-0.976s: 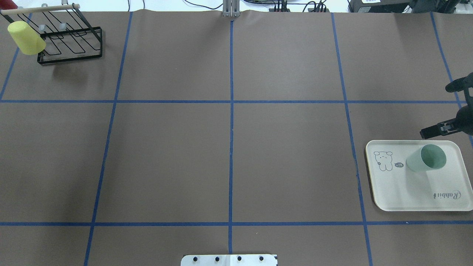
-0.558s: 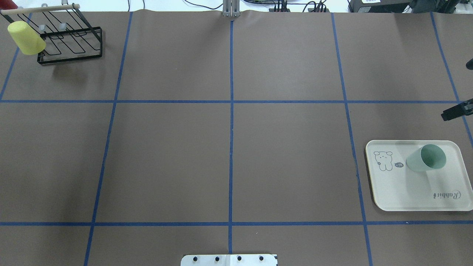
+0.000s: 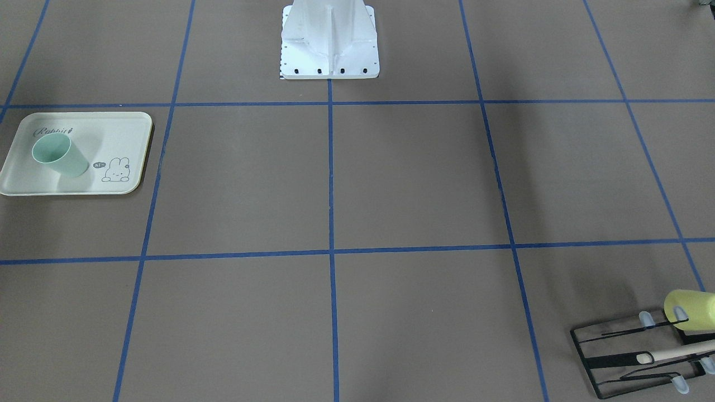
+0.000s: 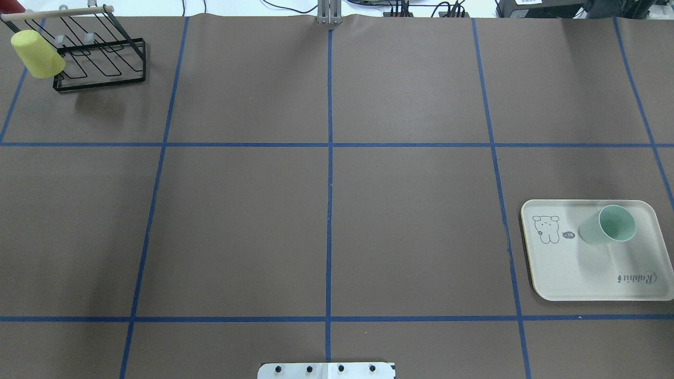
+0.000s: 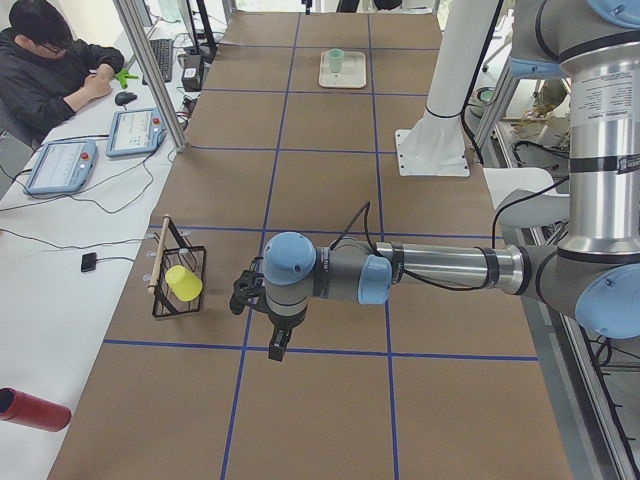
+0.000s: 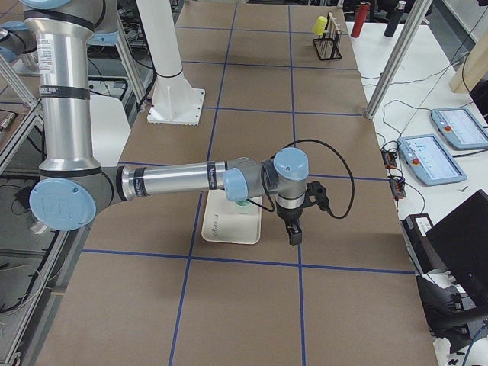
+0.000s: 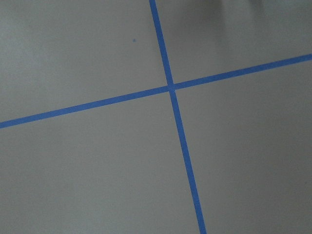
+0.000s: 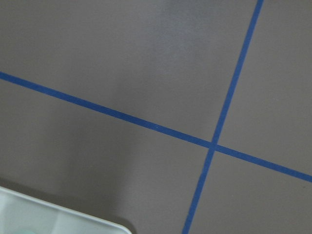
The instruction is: Left arm grabs green cup and hands to right arm on tray
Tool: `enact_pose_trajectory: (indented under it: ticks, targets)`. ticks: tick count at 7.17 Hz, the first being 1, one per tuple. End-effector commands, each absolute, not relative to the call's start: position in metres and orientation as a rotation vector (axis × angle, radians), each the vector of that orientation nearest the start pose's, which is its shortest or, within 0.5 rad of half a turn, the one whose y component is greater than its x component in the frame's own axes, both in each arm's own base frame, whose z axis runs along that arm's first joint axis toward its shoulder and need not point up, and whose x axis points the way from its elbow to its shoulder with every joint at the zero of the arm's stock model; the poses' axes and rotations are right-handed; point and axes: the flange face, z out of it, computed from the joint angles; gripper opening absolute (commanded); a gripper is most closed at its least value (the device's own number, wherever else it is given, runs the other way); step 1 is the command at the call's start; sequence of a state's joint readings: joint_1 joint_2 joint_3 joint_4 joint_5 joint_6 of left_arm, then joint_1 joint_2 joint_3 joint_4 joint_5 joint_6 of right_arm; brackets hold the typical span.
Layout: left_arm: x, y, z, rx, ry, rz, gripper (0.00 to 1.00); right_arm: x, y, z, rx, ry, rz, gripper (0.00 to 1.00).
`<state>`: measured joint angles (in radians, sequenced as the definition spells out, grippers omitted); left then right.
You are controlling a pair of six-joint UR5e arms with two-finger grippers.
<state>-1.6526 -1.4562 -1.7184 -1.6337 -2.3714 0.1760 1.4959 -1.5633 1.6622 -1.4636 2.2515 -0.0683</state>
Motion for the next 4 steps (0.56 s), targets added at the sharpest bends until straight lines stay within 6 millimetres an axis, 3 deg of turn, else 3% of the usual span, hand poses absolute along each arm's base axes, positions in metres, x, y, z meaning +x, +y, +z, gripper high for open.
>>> enact_pose_trajectory:
  ticks: [1, 4]
  targets:
    - [-0.108, -0.429, 0.642, 0.157, 0.809, 0.034, 1.0, 0.064, -0.5, 0.63, 0.15, -0.673, -0.136, 0.99]
    - [-0.109, -0.431, 0.633, 0.154, 0.811, -0.024, 1.0, 0.069, -0.479, 0.644, 0.119, -0.674, -0.105, 1.0]
